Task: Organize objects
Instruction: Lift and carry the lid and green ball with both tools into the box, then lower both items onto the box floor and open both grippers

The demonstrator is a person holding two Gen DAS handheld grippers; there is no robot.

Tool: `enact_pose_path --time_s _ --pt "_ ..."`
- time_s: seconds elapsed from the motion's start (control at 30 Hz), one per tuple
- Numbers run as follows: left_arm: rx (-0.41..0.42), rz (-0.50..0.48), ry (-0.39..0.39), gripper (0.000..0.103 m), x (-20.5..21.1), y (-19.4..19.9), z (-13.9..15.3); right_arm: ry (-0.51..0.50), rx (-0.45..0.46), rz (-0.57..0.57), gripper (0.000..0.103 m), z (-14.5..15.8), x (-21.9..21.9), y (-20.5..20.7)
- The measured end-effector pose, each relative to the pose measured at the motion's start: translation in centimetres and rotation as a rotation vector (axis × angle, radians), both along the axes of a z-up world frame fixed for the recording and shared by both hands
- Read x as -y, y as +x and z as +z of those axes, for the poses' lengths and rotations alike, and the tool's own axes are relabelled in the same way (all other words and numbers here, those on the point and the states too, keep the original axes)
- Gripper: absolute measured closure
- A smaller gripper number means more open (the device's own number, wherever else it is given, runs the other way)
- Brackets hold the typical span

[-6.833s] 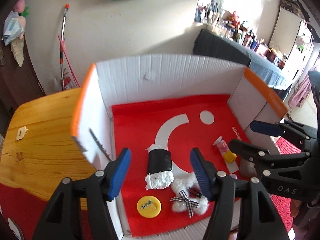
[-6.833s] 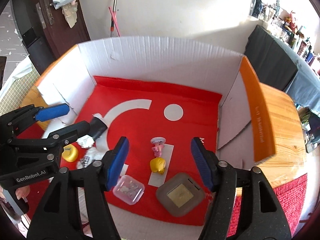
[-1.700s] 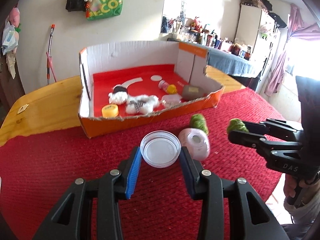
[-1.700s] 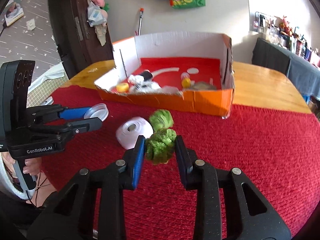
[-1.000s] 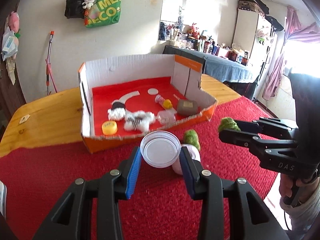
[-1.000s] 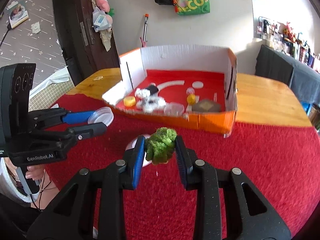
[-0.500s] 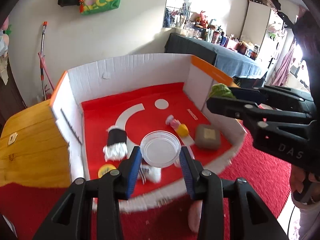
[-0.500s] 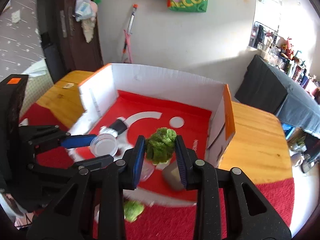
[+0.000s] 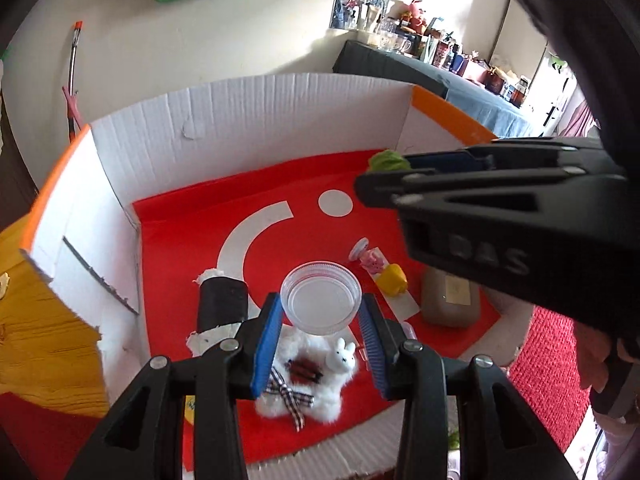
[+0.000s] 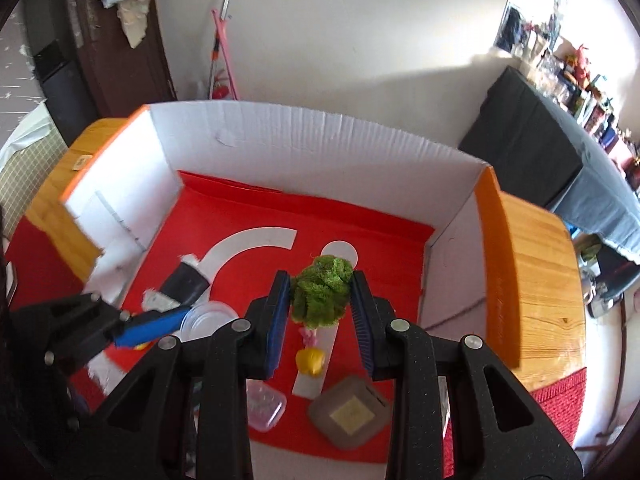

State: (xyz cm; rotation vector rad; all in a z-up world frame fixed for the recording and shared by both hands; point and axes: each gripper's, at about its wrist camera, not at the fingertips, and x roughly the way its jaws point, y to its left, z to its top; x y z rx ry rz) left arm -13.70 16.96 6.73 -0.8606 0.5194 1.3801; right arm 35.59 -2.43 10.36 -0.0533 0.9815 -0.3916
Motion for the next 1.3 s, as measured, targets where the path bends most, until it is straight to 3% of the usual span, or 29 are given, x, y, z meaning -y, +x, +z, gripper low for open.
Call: enact_pose_path --time_s 0.37,0.6,1.3 --pt "0.028 -0.015 -0.046 0.062 -1.9 -0.4 -1.3 0.125 -0.131 -0.099 0.074 -3.4 3.5 3.3" --pt "0.011 -0.02 -0.082 0.062 -2.3 -0.3 -2.4 0.154 -0.157 -0.133 0.074 -4.1 5.2 3.3" --pt "-0.01 -0.023 -0.094 0.061 -1.7 0.4 -2.5 0.13 -0.185 -0.123 0.073 -3.9 5.5 1.9"
